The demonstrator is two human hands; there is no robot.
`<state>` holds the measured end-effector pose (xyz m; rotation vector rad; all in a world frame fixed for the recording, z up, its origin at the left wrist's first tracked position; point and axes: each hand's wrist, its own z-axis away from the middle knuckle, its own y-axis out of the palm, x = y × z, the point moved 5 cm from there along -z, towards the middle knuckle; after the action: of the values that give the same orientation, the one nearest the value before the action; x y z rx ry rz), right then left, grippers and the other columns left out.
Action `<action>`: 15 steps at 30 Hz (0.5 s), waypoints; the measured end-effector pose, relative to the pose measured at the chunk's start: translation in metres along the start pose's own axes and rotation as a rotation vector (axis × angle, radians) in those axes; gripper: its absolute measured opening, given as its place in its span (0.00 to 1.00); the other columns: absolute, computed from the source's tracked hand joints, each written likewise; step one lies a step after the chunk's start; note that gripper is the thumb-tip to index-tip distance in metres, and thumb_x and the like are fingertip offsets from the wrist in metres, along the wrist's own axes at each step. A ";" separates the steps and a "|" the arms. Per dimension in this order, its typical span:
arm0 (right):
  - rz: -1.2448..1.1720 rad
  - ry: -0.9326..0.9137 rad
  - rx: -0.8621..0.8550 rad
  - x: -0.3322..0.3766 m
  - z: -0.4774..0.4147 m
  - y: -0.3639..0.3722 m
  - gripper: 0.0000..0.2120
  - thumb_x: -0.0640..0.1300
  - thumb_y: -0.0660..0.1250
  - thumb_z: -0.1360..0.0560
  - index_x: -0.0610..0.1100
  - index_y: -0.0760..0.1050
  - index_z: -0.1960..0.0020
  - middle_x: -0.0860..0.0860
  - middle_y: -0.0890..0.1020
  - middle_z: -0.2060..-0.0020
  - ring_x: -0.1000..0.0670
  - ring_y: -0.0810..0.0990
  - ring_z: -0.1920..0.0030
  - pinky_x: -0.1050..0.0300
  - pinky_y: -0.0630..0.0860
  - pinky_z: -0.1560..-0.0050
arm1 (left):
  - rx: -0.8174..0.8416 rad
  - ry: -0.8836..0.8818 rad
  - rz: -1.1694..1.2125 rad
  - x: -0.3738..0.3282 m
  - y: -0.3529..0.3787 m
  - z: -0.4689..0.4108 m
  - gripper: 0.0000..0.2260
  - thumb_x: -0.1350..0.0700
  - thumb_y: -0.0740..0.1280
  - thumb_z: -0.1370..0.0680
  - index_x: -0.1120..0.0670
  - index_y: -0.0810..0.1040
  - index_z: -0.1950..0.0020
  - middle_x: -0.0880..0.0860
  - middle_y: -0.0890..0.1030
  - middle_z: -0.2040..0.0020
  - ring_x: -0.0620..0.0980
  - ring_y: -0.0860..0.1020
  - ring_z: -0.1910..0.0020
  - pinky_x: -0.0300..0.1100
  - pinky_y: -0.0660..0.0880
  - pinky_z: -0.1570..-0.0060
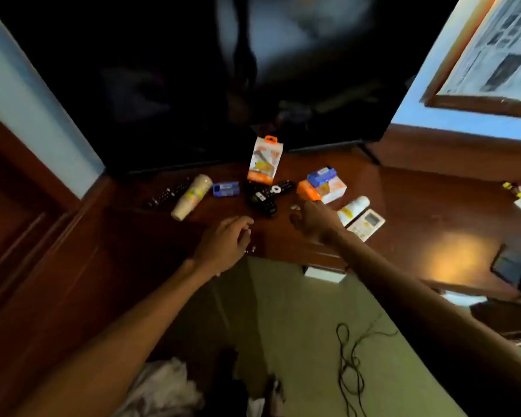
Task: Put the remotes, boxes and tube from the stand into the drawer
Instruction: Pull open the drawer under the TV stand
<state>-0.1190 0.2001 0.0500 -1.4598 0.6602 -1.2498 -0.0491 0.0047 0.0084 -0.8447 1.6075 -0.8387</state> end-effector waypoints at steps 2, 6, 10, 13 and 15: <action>0.026 0.040 0.053 -0.010 0.000 0.028 0.17 0.49 0.60 0.23 0.47 0.72 0.36 0.40 0.80 0.41 0.36 0.79 0.42 0.46 0.75 0.48 | 0.015 -0.035 -0.038 0.021 0.025 0.007 0.14 0.52 0.60 0.20 0.51 0.77 0.37 0.50 0.80 0.43 0.52 0.78 0.44 0.50 0.77 0.48; 0.036 0.055 0.114 -0.031 0.009 0.088 0.20 0.51 0.61 0.23 0.47 0.70 0.33 0.42 0.78 0.38 0.37 0.79 0.42 0.45 0.76 0.49 | 0.136 -0.108 -0.113 0.063 0.090 0.027 0.16 0.54 0.61 0.20 0.55 0.75 0.33 0.52 0.77 0.35 0.53 0.73 0.35 0.51 0.71 0.37; 0.077 0.014 0.070 -0.047 0.000 0.120 0.24 0.50 0.59 0.21 0.42 0.64 0.28 0.40 0.64 0.26 0.37 0.67 0.29 0.44 0.69 0.33 | 0.281 -0.154 -0.201 0.098 0.142 0.031 0.23 0.52 0.58 0.19 0.56 0.66 0.25 0.54 0.67 0.24 0.52 0.63 0.25 0.52 0.61 0.27; 0.129 -0.006 0.067 -0.057 -0.006 0.143 0.29 0.51 0.58 0.20 0.39 0.58 0.24 0.38 0.56 0.23 0.37 0.57 0.23 0.43 0.59 0.24 | 0.379 -0.100 -0.244 0.110 0.171 0.024 0.27 0.49 0.55 0.18 0.57 0.55 0.21 0.55 0.57 0.20 0.52 0.55 0.21 0.48 0.47 0.24; 0.137 -0.001 0.068 -0.063 -0.008 0.155 0.31 0.52 0.58 0.20 0.39 0.55 0.22 0.38 0.52 0.22 0.38 0.52 0.22 0.43 0.54 0.23 | 0.408 -0.078 -0.251 0.113 0.186 0.018 0.28 0.49 0.55 0.18 0.58 0.53 0.21 0.56 0.55 0.20 0.54 0.53 0.21 0.46 0.43 0.26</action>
<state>-0.1120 0.2076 -0.1168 -1.3370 0.6984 -1.1548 -0.0686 -0.0018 -0.2094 -0.7798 1.2166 -1.2463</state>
